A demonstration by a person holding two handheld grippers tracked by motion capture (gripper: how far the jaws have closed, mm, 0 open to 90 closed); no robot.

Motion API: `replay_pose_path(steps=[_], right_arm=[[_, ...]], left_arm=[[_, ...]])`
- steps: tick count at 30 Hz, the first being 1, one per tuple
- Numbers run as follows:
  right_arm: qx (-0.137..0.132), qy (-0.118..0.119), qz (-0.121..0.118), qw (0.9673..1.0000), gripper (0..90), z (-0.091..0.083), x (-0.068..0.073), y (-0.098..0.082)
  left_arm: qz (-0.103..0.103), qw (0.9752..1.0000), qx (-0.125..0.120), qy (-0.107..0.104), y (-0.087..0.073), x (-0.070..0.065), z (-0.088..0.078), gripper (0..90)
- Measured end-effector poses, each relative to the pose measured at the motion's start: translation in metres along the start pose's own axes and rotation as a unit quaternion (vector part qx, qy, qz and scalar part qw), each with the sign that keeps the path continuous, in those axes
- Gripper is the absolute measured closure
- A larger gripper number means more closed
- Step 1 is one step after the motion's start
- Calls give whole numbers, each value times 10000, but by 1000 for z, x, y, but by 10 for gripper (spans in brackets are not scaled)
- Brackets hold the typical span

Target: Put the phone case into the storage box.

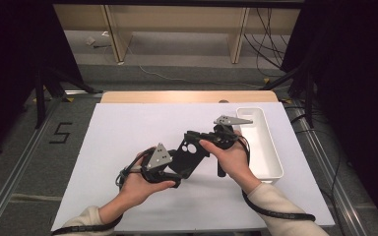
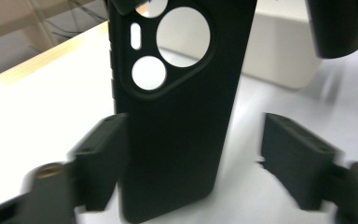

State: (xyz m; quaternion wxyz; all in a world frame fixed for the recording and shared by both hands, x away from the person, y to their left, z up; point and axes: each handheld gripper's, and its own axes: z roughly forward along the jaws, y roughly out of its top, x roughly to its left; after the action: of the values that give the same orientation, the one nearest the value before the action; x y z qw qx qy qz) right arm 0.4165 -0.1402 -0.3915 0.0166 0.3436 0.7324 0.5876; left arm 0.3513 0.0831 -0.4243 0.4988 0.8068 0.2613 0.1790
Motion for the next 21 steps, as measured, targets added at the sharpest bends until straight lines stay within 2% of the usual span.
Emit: replay_pose_path(steps=[1,5,7,8,13,16,21], right_arm=[[-33,139,175,9997,779,-2,-1,2],[-25,-25,-179,9998,780,-7,1,8],[-11,15,-200,9998,779,-9,1,10],[-3,4,-222,9998,779,-10,1,10],[67,37,-397,9992,779,-14,-1,14],[123,5,-527,9985,779,-17,-2,17],[275,90,-736,9969,778,-19,-3,20]], left_arm=[[-48,10000,-4,-10,0,0,-1,207],[-132,9999,16,-4,-2,3,-2,171],[-234,9996,24,-127,-4,3,0,161],[-183,9998,23,-64,-5,5,0,158],[-237,9997,50,-44,-7,11,0,155],[-261,9996,44,-95,-9,13,1,158],[-265,9995,37,-156,-11,14,2,161]])
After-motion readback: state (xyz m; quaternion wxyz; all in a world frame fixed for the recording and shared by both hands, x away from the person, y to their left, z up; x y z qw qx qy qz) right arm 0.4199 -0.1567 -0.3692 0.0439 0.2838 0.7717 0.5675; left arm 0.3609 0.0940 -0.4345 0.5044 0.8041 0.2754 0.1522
